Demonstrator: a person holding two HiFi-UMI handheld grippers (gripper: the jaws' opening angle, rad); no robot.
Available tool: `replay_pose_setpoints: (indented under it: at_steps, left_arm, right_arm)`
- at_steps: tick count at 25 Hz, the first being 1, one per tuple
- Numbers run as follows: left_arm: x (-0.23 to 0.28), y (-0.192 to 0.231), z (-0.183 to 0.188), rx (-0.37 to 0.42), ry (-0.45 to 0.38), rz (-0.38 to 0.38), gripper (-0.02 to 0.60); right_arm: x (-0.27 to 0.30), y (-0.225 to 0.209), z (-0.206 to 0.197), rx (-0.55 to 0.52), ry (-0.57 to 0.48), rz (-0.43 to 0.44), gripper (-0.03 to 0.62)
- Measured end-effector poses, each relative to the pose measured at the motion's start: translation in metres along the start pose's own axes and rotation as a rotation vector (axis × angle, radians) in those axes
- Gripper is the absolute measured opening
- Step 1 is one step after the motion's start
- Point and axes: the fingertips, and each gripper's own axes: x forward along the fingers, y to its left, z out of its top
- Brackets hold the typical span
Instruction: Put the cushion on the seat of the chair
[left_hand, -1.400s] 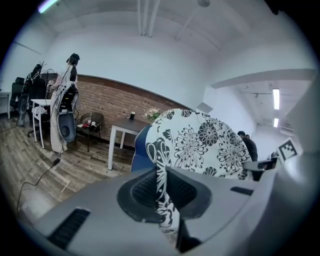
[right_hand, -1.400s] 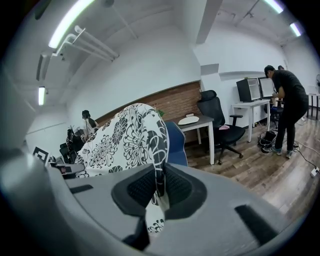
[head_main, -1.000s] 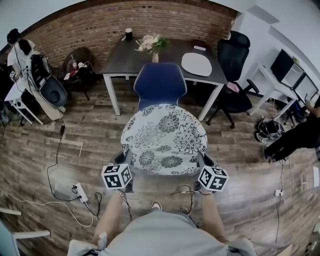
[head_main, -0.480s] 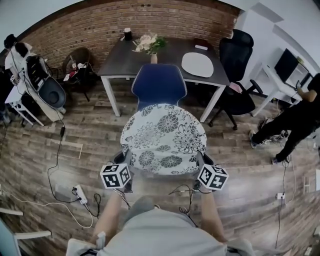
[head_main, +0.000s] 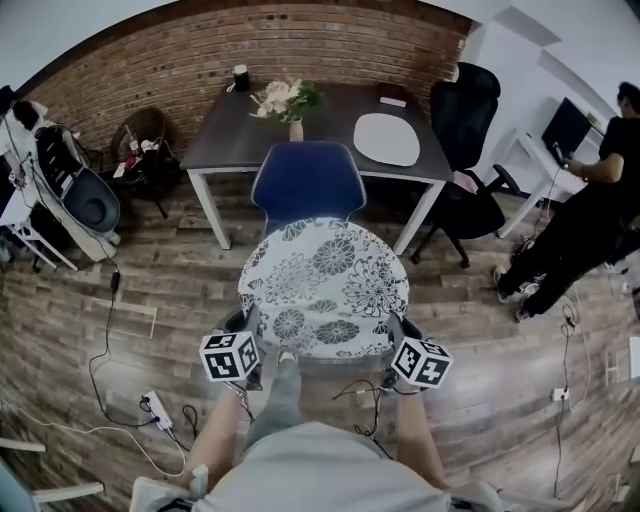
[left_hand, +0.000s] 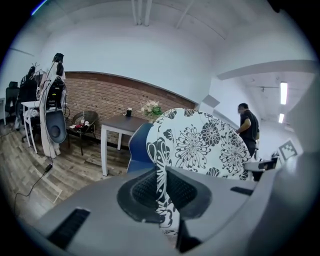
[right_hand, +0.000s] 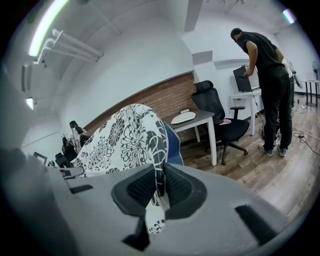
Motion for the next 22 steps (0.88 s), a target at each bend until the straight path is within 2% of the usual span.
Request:
replay_pose_setpoints:
  at_steps: [14,22]
  left_arm:
    - [0.134,0.049,0.100,0.016,0.001,-0.091,0.018]
    - [0.195,0.072,0.142,0.034,0.012,-0.126,0.018]
  right_arm:
    - [0.121,0.021,0.090,-0.004,-0.038,-0.051,0.029]
    - [0.179,0.025,0.120,0.009,-0.049,-0.096,0.029]
